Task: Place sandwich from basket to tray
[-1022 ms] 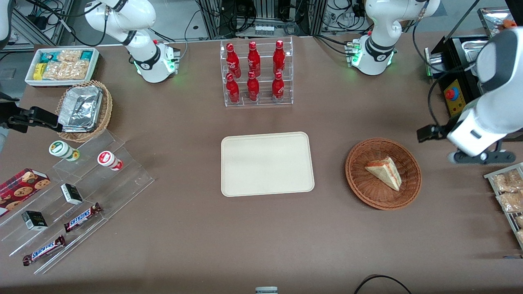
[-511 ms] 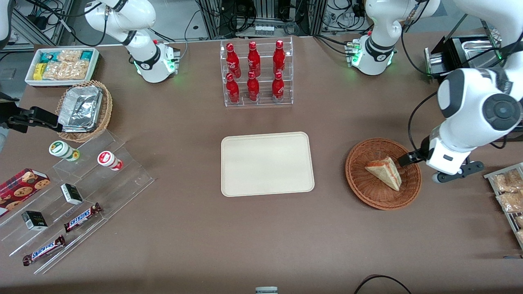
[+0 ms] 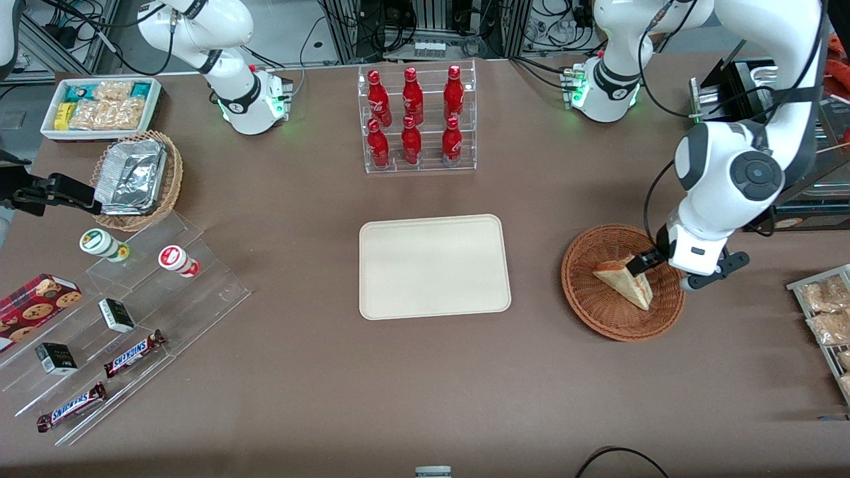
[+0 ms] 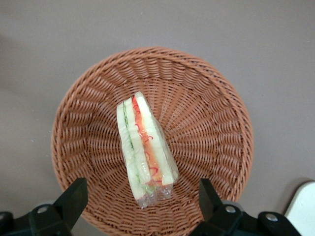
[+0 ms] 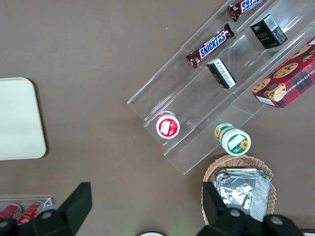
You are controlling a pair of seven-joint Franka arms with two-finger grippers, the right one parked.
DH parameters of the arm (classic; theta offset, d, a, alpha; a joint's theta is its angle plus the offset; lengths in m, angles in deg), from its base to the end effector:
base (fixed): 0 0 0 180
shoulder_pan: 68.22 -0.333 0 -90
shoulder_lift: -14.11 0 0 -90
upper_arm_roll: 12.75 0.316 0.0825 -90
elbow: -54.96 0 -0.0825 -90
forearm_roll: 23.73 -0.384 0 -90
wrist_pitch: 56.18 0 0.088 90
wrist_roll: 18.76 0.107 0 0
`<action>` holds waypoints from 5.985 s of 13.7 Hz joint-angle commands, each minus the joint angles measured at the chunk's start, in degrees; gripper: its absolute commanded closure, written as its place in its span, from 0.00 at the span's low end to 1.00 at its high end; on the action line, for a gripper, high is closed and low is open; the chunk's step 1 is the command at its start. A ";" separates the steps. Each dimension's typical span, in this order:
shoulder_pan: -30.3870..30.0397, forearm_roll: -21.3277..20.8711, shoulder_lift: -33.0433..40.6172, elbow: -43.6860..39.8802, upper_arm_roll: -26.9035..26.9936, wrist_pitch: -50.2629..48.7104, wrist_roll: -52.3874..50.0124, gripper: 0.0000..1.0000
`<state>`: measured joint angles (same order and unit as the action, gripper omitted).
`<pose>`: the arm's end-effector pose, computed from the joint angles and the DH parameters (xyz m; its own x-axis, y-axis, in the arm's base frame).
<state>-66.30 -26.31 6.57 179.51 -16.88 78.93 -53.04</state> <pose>0.5540 -0.0577 0.3372 0.8933 0.4457 0.0571 0.4459 -0.8950 0.0099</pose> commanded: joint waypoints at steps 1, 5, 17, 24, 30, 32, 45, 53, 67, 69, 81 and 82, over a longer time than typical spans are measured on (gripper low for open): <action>0.36 0.21 1.39 2.63 -0.26 1.82 -4.99 0.00; 0.36 0.21 0.15 4.20 -0.70 4.97 -8.60 0.00; -0.25 0.21 -6.00 9.84 -0.70 19.93 -12.74 0.23; -0.08 -0.14 -2.68 7.03 -0.70 12.58 -13.36 1.00; 0.36 -0.59 0.77 -13.32 -8.58 -20.11 -13.70 1.00; 0.45 -0.50 -0.89 -19.58 -13.85 -24.53 -17.46 1.00; 20.13 -12.27 -24.27 -36.39 -21.88 -20.60 -22.85 1.00; 25.23 -19.30 -33.15 -36.40 -21.53 -8.40 -27.93 1.00; 24.80 -22.47 -30.02 -36.39 -21.70 -12.04 -34.00 0.00; 22.70 -19.25 -25.18 -36.04 -21.70 -14.78 -35.42 0.00; 2.23 -7.62 -3.91 -36.22 -21.62 -41.22 -11.47 0.00; 0.03 -6.57 -2.94 -36.22 -21.53 -42.81 -6.73 0.00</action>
<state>-62.36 -35.31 0.06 141.60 -38.18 38.93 -67.20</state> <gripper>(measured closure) 0.000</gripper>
